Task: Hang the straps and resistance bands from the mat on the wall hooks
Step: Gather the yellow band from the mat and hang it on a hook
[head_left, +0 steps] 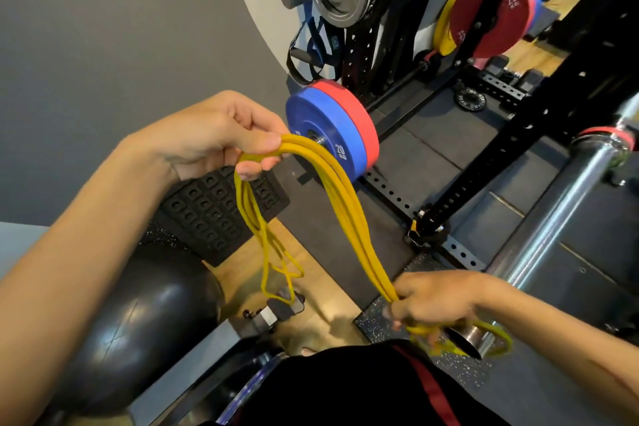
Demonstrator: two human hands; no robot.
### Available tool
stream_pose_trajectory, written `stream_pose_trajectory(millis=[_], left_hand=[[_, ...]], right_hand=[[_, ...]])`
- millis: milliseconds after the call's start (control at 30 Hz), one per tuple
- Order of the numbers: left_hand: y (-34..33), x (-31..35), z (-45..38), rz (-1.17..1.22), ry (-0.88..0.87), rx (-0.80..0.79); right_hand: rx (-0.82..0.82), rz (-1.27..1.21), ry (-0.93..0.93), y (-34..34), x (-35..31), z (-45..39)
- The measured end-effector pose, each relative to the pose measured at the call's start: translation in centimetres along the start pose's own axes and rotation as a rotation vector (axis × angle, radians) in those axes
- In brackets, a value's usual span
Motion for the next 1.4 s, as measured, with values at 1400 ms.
stream_pose_trajectory(millis=[1400], left_hand=[[4.7, -0.9, 12.9, 0.084, -0.425, 0.874]], right_hand=[[0.308, -0.270, 1.091, 13.4, -27.0, -3.0]])
Point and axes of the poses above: each hand's wrist, its own z-axis away from the middle knuckle, its own y-axis out of the back of the hand, x = y × z, the point moved 2 cm from there along -z, towards the middle knuckle, and after that the axes turned 7 degrees about y, right-handed, at the moved point
